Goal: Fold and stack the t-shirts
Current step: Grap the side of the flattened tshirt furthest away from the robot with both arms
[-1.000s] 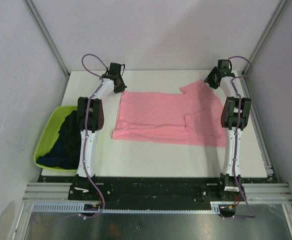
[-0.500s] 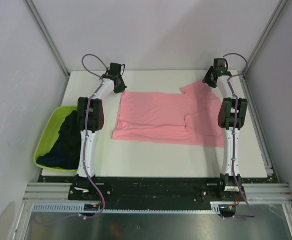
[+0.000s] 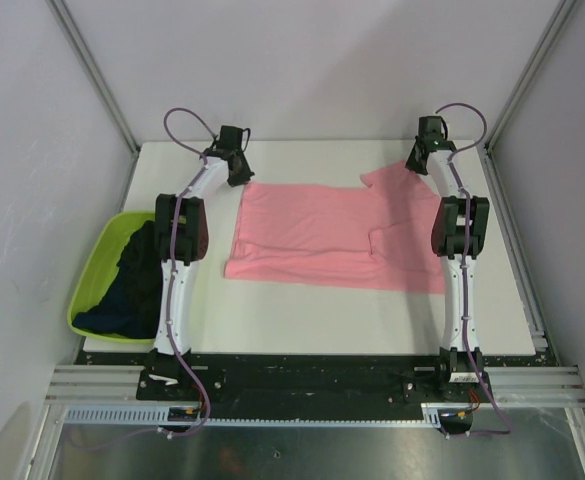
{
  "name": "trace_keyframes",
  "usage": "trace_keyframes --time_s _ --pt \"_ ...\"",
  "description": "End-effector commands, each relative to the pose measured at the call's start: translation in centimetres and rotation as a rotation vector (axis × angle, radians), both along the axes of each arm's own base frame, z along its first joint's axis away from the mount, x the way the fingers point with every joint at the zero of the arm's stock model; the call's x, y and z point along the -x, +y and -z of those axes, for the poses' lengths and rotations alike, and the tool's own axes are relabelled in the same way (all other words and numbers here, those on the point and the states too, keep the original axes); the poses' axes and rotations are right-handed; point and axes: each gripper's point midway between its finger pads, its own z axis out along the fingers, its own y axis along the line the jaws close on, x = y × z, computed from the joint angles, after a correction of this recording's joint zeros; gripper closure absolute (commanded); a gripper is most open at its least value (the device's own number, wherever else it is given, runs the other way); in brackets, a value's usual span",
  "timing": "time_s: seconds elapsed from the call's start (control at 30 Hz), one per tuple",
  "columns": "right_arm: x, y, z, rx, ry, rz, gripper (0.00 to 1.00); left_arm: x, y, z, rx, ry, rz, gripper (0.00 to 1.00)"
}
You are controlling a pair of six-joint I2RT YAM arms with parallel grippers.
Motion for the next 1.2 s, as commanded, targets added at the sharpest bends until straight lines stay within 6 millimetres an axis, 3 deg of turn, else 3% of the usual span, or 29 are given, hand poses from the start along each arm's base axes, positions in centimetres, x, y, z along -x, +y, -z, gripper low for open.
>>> trace_keyframes --time_s 0.0,0.1,0.17,0.3,0.6,0.87,1.17 --pt "0.0 -0.5 0.8 0.022 0.018 0.007 0.78 -0.1 -0.7 -2.2 0.024 -0.024 0.018 1.00" --pt "-0.3 -0.4 0.7 0.021 0.005 0.008 0.87 -0.2 -0.7 -2.2 0.024 -0.026 0.019 1.00" --pt "-0.6 0.8 0.3 0.027 -0.011 -0.008 0.93 -0.2 -0.7 -2.4 0.025 -0.030 0.020 1.00" --pt "-1.3 1.2 -1.2 0.041 -0.059 0.001 0.99 -0.6 -0.6 -3.4 0.019 -0.051 0.022 1.00" --pt "-1.7 0.3 -7.3 0.078 -0.177 0.043 1.00 -2.0 -0.1 -7.3 0.005 -0.140 0.019 1.00" --pt "-0.9 -1.1 -10.2 0.098 -0.204 0.079 1.00 -3.3 0.4 -9.5 0.021 -0.198 0.025 1.00" --pt "-0.2 -1.8 -12.5 0.087 -0.231 0.105 1.00 -4.0 0.9 -10.3 0.036 -0.220 0.020 1.00"
